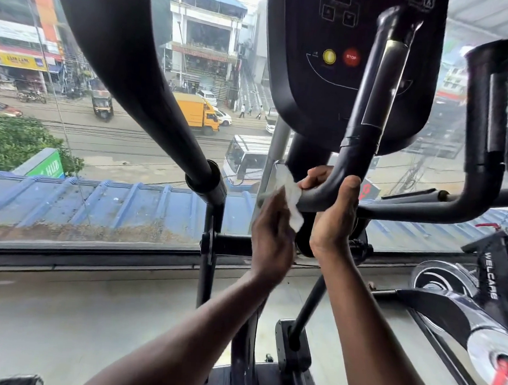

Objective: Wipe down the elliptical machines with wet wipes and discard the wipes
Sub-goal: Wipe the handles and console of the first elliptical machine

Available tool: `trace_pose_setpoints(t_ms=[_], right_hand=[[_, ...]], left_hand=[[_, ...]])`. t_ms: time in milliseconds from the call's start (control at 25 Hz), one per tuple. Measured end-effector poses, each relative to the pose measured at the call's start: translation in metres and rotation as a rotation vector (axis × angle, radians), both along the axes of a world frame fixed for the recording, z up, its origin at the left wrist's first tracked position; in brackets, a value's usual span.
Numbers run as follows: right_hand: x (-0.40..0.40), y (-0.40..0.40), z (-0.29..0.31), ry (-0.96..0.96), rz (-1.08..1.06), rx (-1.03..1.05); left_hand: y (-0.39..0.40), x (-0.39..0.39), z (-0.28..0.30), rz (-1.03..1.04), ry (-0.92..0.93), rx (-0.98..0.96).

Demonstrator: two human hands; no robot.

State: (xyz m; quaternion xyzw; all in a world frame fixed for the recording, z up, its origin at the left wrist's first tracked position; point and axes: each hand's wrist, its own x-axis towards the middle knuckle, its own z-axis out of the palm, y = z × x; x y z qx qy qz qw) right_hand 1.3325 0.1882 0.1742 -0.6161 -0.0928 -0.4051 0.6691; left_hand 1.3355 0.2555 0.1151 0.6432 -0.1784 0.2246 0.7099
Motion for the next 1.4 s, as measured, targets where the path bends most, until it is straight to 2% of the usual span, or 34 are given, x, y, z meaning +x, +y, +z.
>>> trace_pose_setpoints(t_ms=[120,240,360,440,640,720,840,960,1160,1400], right_hand=[[0.003,0.001,-0.002,-0.005,-0.017,0.034],[0.005,-0.002,-0.004,-0.030,0.014,0.033],[0.004,0.000,-0.002,-0.028,0.047,0.073],[0.003,0.000,-0.001,-0.026,0.037,0.094],[0.004,-0.002,-0.003,-0.035,0.035,0.045],[0.005,-0.001,-0.003,-0.040,0.039,0.060],[0.008,-0.002,-0.005,-0.058,-0.026,0.058],[0.006,-0.001,-0.006,-0.027,-0.106,0.056],[0.003,0.002,-0.004,-0.039,-0.104,0.103],[0.009,0.003,-0.007,-0.095,-0.076,0.131]], left_hand=[[-0.005,-0.005,0.001,0.017,-0.099,-0.015],[0.006,0.020,0.007,0.077,-0.007,-0.017],[0.009,0.015,0.029,-0.067,0.006,-0.153],[0.005,0.003,0.038,-0.109,-0.025,-0.107],[0.009,0.029,0.019,-0.017,0.095,0.101],[0.009,0.038,0.012,-0.021,0.120,0.099],[-0.004,0.015,0.013,-0.119,-0.002,-0.010],[-0.007,0.013,0.009,-0.101,-0.053,0.028],[0.007,0.046,0.003,-0.145,0.263,0.041],[-0.014,0.007,0.001,-0.097,-0.072,-0.003]])
